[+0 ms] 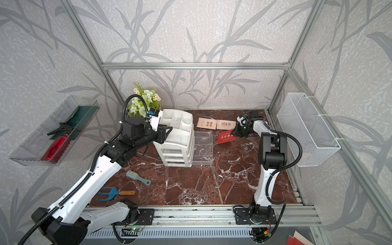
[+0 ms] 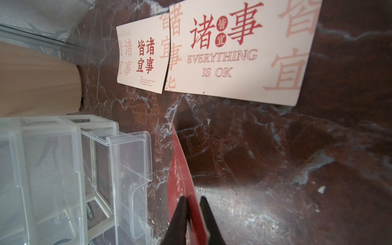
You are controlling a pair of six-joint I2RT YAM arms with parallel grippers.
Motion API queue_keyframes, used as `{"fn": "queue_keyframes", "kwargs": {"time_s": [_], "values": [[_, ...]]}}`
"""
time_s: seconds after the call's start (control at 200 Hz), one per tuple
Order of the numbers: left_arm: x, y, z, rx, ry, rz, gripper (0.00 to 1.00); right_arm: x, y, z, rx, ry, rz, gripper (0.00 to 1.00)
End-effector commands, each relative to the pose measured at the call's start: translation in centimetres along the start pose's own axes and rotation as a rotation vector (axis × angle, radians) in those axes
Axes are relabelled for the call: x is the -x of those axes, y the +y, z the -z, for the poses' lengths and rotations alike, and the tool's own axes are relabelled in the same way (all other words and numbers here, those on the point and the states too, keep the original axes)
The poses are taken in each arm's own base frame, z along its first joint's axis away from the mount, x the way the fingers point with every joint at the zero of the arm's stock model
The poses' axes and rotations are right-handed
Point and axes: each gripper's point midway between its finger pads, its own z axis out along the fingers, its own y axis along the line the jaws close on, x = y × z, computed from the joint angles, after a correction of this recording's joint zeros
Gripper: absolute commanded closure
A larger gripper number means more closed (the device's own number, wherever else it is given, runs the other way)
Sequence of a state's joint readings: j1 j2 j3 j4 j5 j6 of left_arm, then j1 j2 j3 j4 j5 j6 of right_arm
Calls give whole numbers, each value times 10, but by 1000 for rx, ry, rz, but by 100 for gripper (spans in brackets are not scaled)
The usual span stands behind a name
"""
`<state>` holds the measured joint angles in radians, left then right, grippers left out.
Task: Take the postcards out of the drawer
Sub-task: Place the postcard at the center of the board.
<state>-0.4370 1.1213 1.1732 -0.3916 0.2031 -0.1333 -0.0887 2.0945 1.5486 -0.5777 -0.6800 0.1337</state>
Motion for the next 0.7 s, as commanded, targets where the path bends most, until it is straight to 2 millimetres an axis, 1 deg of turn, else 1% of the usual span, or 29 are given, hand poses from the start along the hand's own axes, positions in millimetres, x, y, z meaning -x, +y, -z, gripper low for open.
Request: {"fn": "queue_keyframes", "kwargs": {"time_s": [0.0, 0.155, 0.28, 0.51, 0.695], "values": [[0, 0, 7, -3, -13, 1, 64, -2, -7, -1, -17, 27, -6, 83], [0, 0, 6, -8, -13, 5, 64, -4, -12, -4, -32, 38, -11, 76], [0, 0, 6, -7, -13, 5, 64, -4, -15, -5, -41, 39, -13, 75], [0, 1, 6, -6, -13, 9, 63, -3, -19, -6, -63, 39, -16, 68], [0, 1, 6, -7, -15, 11, 63, -1, -21, -4, -80, 31, -15, 67]]}}
